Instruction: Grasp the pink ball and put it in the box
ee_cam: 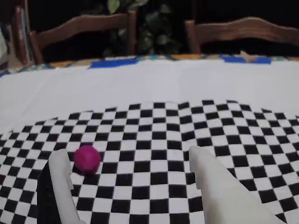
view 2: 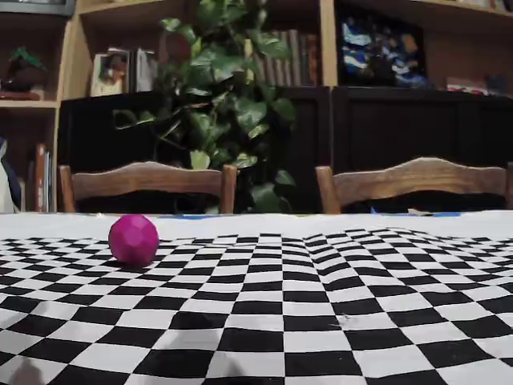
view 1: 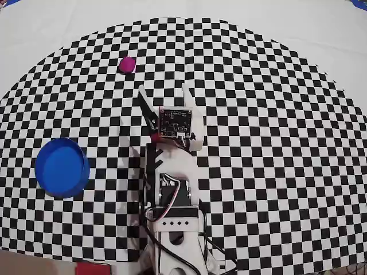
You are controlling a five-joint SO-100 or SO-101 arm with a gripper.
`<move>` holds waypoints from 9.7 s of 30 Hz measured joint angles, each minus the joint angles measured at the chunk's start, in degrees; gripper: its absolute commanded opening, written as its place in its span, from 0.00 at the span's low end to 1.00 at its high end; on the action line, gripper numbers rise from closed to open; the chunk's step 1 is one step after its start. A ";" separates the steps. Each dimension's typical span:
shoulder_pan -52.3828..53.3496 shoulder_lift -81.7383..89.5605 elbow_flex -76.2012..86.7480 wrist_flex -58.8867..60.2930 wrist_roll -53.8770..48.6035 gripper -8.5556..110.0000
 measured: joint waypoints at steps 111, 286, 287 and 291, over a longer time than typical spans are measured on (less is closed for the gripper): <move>-16.35 -6.33 0.00 0.00 0.00 0.32; -13.62 -73.04 -38.85 -7.29 0.00 0.32; -13.62 -73.56 -39.20 -7.29 0.00 0.32; -13.62 -75.41 -40.69 -7.29 0.00 0.32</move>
